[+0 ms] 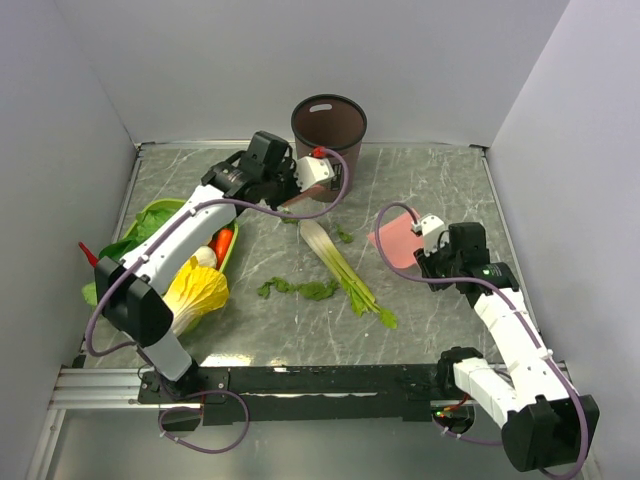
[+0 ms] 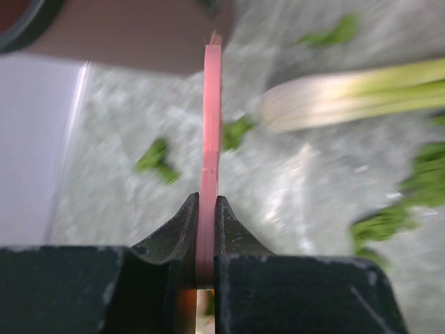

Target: Sweep away the paper scraps from the table

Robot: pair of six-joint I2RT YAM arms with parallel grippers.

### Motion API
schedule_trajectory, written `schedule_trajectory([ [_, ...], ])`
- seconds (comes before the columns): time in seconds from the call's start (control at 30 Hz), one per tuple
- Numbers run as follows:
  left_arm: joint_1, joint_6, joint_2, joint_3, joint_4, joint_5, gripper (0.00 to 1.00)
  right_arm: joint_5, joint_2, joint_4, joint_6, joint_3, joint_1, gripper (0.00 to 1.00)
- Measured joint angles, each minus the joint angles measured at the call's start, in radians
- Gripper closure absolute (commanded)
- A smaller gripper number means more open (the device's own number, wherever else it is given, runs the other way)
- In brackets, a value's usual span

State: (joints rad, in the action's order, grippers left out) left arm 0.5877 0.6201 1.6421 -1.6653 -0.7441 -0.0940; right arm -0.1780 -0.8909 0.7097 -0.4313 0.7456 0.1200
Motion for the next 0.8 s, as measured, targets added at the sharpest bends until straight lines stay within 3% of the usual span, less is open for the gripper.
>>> schedule_trajectory([
  [0.3, -0.002, 0.07, 0.026, 0.057, 0.031, 0.246, 0.99, -0.008, -0.05, 0.037, -0.032, 0.02, 0.0, 1.0],
  [0.8, 0.006, -0.003, 0.25, 0.009, -0.001, 0.27, 0.99, -0.015, -0.091, 0.046, -0.041, 0.061, 0.0, 1.0],
])
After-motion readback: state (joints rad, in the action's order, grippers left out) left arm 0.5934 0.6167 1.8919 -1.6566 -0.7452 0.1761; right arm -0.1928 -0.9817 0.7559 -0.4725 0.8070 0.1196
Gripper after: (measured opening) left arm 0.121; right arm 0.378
